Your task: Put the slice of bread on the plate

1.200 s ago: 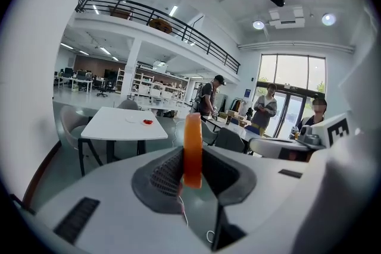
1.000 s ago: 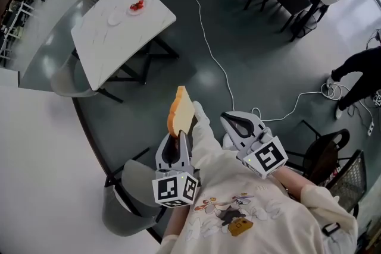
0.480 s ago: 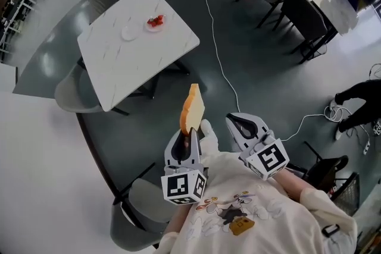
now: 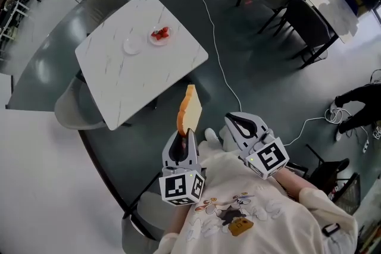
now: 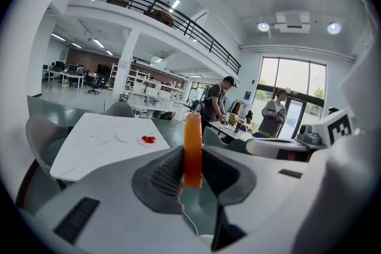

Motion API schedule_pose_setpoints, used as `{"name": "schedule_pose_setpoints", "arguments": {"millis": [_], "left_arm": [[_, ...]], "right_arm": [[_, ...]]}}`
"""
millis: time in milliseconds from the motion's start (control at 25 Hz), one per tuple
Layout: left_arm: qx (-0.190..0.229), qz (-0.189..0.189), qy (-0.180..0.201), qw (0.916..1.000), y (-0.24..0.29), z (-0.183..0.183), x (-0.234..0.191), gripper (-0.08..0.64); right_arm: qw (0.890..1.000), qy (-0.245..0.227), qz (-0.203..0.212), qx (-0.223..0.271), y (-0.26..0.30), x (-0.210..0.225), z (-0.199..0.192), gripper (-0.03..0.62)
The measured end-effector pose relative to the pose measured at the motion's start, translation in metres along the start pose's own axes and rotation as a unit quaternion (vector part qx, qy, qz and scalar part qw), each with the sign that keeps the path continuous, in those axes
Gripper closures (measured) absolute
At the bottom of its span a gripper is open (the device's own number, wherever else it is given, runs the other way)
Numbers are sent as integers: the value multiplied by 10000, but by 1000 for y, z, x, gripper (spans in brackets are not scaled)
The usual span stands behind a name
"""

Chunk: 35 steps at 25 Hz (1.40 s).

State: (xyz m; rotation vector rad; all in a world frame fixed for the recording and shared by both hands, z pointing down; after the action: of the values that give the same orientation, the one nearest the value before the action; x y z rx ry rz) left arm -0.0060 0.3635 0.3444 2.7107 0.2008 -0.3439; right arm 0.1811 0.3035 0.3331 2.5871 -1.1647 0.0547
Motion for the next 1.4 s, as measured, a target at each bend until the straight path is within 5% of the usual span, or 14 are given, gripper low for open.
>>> {"name": "schedule_pose_setpoints", "arguments": {"millis": [400, 880, 1400], "left_arm": [[-80, 208, -85, 9997, 55, 21, -32, 463], [-257, 743, -175, 9967, 180, 84, -68, 463], [-698, 1393, -338, 9872, 275, 110, -111, 463]], "right_arm": [[9993, -8, 370, -80, 77, 30, 12, 586], [9951, 138, 965, -169, 199, 130, 57, 586], [9803, -40, 1962, -209, 299, 194, 90, 586]]}}
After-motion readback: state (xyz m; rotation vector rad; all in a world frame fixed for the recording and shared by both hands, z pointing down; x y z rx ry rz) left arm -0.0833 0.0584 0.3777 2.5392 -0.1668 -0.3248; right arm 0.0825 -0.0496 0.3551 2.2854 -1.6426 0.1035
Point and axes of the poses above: the fingertips, and each gripper's own axes: y forward along the fingers, x to its right, z out of its top, the point moved 7 cm from there along -y, backward along the fingers, and after that the axes turned 2 degrees about y, right-handed, at the moved point
